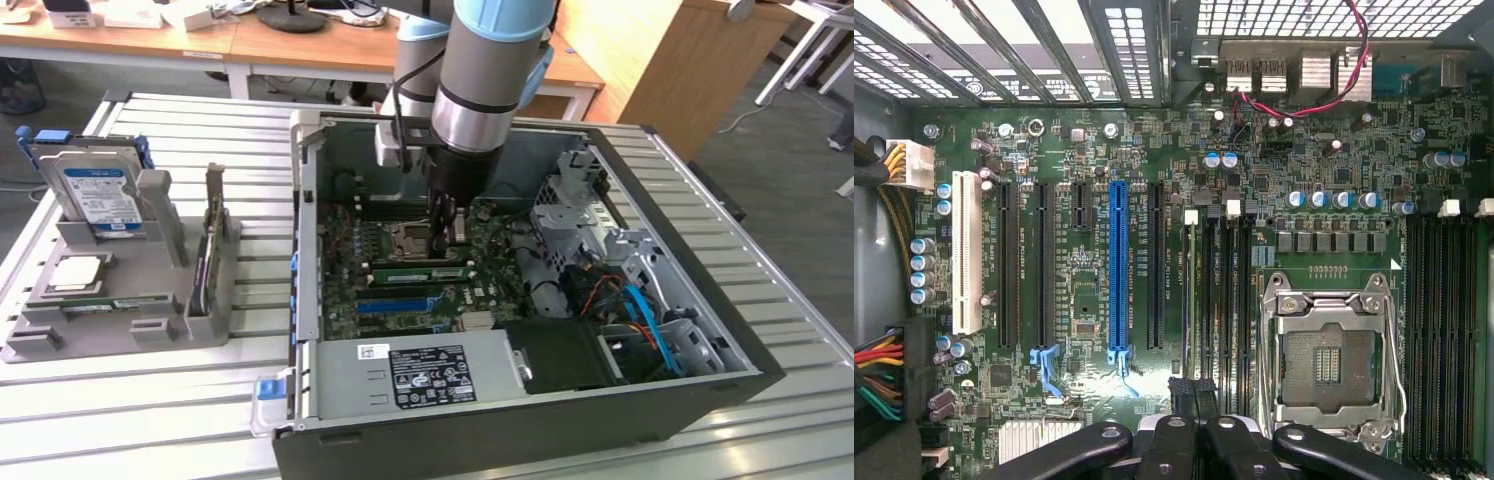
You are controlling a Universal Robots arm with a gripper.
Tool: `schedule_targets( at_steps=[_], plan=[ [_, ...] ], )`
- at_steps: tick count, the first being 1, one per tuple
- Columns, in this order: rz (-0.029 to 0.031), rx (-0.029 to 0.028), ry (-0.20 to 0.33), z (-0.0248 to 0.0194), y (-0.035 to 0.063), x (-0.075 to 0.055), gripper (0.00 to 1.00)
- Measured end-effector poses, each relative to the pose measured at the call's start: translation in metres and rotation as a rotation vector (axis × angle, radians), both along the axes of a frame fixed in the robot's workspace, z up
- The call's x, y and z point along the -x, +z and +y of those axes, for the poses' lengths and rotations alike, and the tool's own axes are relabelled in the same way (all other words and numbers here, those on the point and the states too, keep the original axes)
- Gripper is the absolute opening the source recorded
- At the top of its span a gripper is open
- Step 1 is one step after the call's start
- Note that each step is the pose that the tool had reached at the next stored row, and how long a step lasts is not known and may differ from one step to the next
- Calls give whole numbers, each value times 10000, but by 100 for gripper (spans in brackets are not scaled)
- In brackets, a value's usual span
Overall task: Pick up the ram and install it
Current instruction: 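Press down the ram until it locks into place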
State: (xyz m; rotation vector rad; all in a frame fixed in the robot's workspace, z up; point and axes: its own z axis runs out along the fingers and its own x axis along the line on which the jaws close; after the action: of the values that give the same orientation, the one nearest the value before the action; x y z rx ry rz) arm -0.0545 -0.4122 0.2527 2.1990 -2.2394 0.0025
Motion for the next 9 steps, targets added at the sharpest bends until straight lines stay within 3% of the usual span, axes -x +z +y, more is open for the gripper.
schedule_targets(
  at_steps=[4,9],
  plan=[
    [0,-1,-17,0,0,0,11],
    [0,0,-756,0,-3,0,11]
  ],
)
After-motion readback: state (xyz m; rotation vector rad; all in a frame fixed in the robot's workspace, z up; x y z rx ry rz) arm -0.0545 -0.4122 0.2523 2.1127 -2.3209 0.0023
